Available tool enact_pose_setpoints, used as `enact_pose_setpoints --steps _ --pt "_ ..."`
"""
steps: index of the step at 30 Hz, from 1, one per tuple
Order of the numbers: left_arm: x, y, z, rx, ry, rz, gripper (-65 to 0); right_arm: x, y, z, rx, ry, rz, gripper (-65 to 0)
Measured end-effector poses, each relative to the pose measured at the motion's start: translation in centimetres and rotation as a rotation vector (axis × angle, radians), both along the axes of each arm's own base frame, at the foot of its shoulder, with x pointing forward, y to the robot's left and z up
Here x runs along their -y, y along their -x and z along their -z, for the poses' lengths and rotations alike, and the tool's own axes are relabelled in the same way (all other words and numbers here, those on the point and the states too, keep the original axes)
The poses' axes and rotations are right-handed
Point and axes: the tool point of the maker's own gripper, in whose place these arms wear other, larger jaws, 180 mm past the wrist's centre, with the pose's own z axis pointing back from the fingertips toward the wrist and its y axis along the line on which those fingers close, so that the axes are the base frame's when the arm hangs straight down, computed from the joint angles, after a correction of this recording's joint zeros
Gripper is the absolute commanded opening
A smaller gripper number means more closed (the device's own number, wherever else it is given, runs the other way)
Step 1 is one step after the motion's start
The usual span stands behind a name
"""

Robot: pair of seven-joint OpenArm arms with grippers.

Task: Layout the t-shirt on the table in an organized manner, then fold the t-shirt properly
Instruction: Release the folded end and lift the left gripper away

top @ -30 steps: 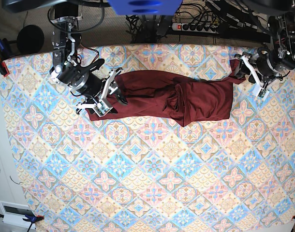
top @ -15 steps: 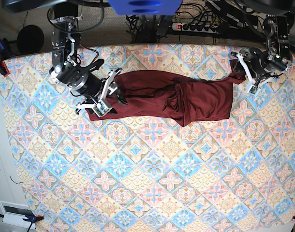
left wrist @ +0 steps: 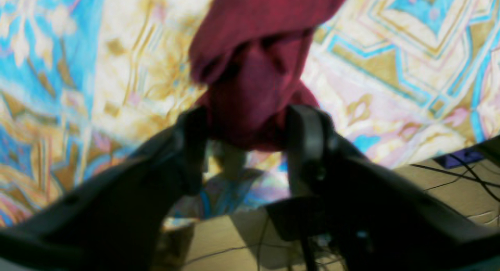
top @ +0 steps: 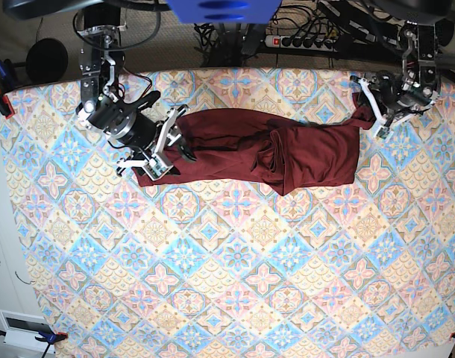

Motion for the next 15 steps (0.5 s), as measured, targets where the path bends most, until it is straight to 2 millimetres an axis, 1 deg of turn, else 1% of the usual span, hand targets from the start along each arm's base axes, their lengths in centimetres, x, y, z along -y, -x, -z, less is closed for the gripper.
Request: enact_pose_setpoints --steps 2,6,7,8,11,12,15 --pt "0.8 -0.3 0.0 0.012 0.022 0.014 -51.9 0.0 0.0 0.0 0.0 0.0 0.001 -41.1" --pt "1.5 -0.4 -0.2 0.017 0.038 0.027 -60.0 0.2 -0.1 0.0 0.001 0.003 0.005 -41.1" --pt "2.0 -0.2 -0.3 0.011 0.061 0.027 -63.4 0.2 -0.1 0.0 0.001 0.003 0.006 -41.1" --pt "2.9 -0.1 -0.6 0.014 0.101 0.038 -65.0 0.2 -0.1 0.0 0.001 0.002 0.006 -41.1" --pt "5.5 0.1 -1.7 0.034 0.18 0.07 -65.0 0.2 0.0 0.1 -0.002 0.0 0.005 -41.1" --pt "6.2 0.1 -2.2 0.044 0.199 0.082 -65.0 0.1 0.3 0.2 -0.008 -0.004 0.005 -41.1" --pt "7.6 -0.6 -4.1 0.098 0.241 0.11 -65.0 0.3 0.7 0.7 -0.026 0.011 0.005 -41.1"
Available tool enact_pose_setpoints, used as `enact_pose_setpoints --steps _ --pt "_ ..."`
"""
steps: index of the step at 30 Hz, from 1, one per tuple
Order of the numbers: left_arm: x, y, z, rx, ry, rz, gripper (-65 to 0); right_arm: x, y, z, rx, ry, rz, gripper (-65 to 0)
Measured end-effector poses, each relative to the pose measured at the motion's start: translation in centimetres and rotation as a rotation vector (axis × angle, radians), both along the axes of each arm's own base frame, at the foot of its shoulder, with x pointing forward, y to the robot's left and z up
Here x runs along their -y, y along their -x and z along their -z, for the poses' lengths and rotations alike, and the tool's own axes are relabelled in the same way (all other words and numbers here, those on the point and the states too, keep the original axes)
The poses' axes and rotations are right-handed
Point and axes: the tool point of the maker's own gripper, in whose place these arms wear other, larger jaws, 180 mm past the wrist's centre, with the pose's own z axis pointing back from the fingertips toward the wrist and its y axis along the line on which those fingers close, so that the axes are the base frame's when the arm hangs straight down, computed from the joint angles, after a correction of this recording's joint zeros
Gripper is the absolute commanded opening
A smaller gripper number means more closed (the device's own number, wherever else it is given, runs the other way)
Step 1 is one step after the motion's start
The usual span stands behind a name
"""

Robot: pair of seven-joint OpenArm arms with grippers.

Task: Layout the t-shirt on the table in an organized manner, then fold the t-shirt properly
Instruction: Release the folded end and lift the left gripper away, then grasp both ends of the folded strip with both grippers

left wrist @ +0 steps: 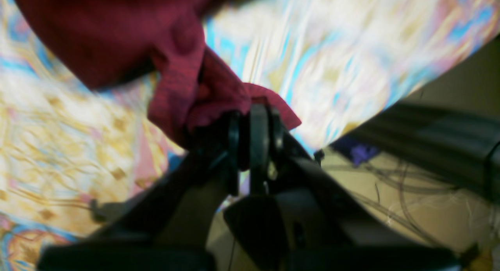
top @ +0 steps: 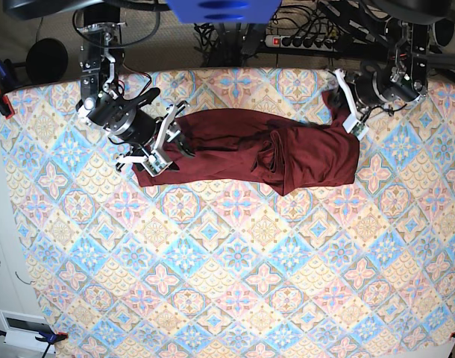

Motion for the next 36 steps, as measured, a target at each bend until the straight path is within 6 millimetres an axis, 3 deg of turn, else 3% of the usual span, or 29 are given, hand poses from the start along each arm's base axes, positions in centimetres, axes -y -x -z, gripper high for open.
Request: enact_pose_setpoints --steps 2,6,9,12,15,19,25,30,36 --pt "1.6 -0.5 -1.4 0.034 0.073 0.007 -65.0 -0.1 -0.2 -0.3 0.011 -0.008 0.0 -41.1" --pt "2.9 -1.8 -3.0 0.09 0.195 -0.082 -65.0 0.4 -0.3 -0.4 0.014 -0.012 0.014 -41.1" --pt "4.2 -3.8 -4.3 0.138 0.267 -0.11 -65.0 2.1 -0.7 -0.3 0.016 0.006 0.065 -41.1" --pt "6.3 -5.6 -5.5 0.19 0.373 -0.142 -65.0 2.3 -1.0 -0.7 0.024 -0.007 0.074 -41.1" --pt "7.8 -6.2 -4.9 0.167 0.425 -0.163 -65.0 1.9 -0.8 -1.2 0.021 -0.059 0.061 -41.1" --pt "10.1 -7.8 -4.2 0.148 0.5 -0.179 -65.0 3.1 -1.2 -1.8 0.032 -0.076 0.086 -41.1" --pt "12.0 -7.1 -1.5 0.071 0.457 -0.154 -65.0 4.2 -1.3 -2.0 0.039 -0.064 0.102 -41.1" --pt "13.7 -7.7 -1.2 0.064 0.467 -0.124 -65.0 4.3 -1.3 -2.0 0.041 -0.063 0.105 -41.1" --pt "13.8 -8.1 -1.1 0.088 0.452 -0.146 -52.9 4.3 -1.3 -2.0 0.041 -0.063 0.105 -41.1"
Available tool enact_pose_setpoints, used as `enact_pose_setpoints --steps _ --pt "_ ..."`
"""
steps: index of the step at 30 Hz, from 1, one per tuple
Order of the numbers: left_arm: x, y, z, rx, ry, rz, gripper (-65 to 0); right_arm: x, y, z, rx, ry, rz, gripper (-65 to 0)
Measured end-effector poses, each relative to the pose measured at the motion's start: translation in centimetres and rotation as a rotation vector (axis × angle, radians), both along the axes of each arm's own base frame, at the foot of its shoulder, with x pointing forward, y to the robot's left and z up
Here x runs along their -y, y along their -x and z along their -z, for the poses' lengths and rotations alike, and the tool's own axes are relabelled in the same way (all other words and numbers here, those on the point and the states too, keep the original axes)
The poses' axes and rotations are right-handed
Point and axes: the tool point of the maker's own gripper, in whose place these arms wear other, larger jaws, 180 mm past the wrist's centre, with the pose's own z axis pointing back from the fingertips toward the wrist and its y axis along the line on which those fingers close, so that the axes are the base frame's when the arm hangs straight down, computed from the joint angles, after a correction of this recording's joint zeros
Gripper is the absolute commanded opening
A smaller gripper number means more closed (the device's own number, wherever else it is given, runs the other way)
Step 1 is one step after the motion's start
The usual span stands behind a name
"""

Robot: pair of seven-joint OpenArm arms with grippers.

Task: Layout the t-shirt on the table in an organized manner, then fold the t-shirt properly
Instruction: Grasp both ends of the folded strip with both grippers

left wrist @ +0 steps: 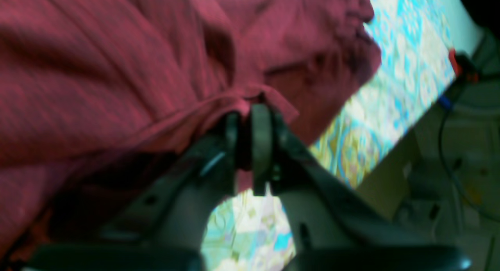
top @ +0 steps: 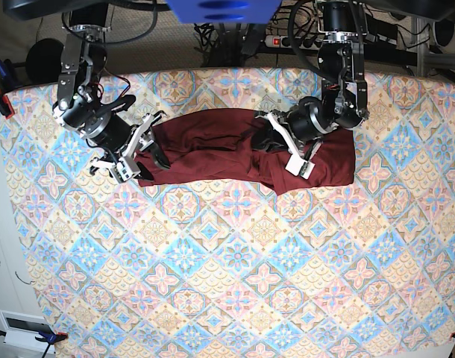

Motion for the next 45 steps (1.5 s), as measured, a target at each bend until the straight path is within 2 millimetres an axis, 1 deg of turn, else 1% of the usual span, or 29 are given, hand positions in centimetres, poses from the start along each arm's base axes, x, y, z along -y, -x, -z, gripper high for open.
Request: enact_pose_setpoints --steps 2,4,6,10,13,16,19,22,25,26,28,31,33,35,38,42,45 --pt "0.3 0.1 -0.1 0.0 0.011 0.007 -45.8 0.0 0.0 0.0 0.001 0.0 0.0 -41.1" --pt "1.2 0.7 -0.3 0.004 0.0 0.043 -40.0 0.0 0.0 0.0 0.001 0.0 0.0 -41.1" --pt "2.0 1.3 -1.3 0.031 0.011 0.071 -35.7 0.0 0.0 0.0 0.001 0.0 0.0 -41.1" --pt "2.3 1.7 -4.0 0.112 0.012 0.079 -35.0 0.1 0.0 0.0 -0.002 0.007 -0.002 -40.9" --pt "2.1 1.8 -5.3 0.152 0.01 0.075 -35.0 0.0 0.0 0.1 -0.006 0.009 -0.004 -40.6" --pt "0.5 1.1 -6.0 0.166 0.033 0.018 -35.0 0.0 0.0 0.1 -0.006 0.008 -0.005 -40.6" --pt "-1.8 0.2 -7.0 0.181 0.079 -0.067 -35.0 0.1 0.0 0.2 -0.008 0.01 -0.004 -40.5" --pt "-4.7 -0.8 -7.9 0.211 0.087 -0.162 -35.0 -0.1 0.0 0.2 -0.008 0.002 -0.006 -40.5" --pt "-6.9 -1.4 -8.1 0.225 0.049 -0.205 -35.0 0.4 -0.1 1.3 -0.045 -0.003 0.008 -40.5" --pt "-7.5 -1.6 -8.3 0.234 0.037 -0.207 -35.0 0.7 -0.2 2.1 -0.077 0.012 0.013 -40.0" --pt "-8.6 -1.9 -8.7 0.254 0.021 -0.22 -35.0 2.1 -0.4 3.4 -0.14 0.057 0.04 -37.4" --pt "-10.0 -1.9 -8.6 0.252 -0.016 -0.229 -35.0 5.2 -1.9 3.6 -0.163 0.075 0.131 -34.3" --pt "-10.5 -1.8 -8.2 0.242 -0.037 -0.227 -35.0 6.8 -2.4 3.8 -0.177 0.079 0.171 -33.6" --pt "-10.4 -1.8 -8.2 0.243 -0.037 -0.221 -35.0 7.5 -2.5 4.6 -0.214 0.082 0.189 -33.5" --pt "-10.5 -1.8 -8.2 0.242 -0.038 -0.222 -35.0 7.8 -2.5 6.3 -0.299 0.086 0.19 -33.4" --pt "-10.5 -1.8 -8.2 0.242 -0.04 -0.221 -35.0 8.6 -3.3 7.6 -0.356 0.075 0.205 -33.4" --pt "-10.5 -1.8 -8.2 0.243 -0.039 -0.22 -35.0 8.9 -2.8 8.8 -0.398 0.062 0.215 -33.4"
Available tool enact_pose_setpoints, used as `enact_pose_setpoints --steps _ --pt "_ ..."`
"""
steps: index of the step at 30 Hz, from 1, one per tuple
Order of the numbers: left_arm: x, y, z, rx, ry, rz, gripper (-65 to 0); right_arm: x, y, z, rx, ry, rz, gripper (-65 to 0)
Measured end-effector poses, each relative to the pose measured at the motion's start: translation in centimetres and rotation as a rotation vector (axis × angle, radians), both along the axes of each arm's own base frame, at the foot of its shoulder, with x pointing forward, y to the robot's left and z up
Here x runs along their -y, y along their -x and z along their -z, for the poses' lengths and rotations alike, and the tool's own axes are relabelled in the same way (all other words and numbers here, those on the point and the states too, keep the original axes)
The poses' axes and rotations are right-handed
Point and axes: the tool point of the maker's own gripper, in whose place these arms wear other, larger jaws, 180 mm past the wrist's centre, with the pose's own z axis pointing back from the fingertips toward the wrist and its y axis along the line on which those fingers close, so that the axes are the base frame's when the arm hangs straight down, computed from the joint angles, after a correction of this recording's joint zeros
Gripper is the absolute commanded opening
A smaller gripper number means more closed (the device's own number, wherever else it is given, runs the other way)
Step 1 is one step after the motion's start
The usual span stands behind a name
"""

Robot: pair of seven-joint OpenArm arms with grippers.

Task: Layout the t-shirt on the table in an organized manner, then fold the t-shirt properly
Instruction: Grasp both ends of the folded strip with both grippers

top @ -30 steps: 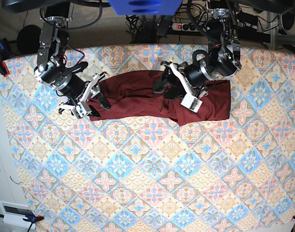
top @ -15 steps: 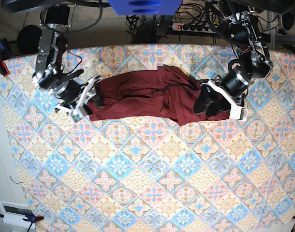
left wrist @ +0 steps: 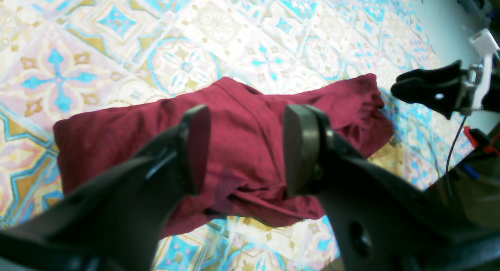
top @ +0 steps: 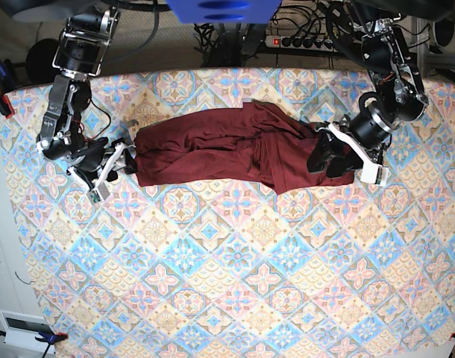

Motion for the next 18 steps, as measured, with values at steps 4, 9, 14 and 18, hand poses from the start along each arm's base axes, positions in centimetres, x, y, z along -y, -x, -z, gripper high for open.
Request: enact_pose_setpoints --steps 4,9,14,18 --pt "0.0 0.0 0.0 0.0 0.0 0.0 -35.0 -0.1 1.1 1.9 -0.066 -0.019 0.008 -33.4" --pt "0.0 0.0 0.0 -0.001 0.0 0.0 -35.0 -0.1 1.0 2.6 -0.072 -0.069 0.029 -33.4" --pt "-0.2 0.1 0.7 -0.022 0.009 -0.006 -35.0 -0.8 0.7 2.2 -0.058 -0.127 0.041 -33.4" --pt "-0.2 0.1 1.1 -0.035 0.013 -0.009 -35.0 -2.2 0.8 1.8 -0.055 -0.209 0.036 -33.4"
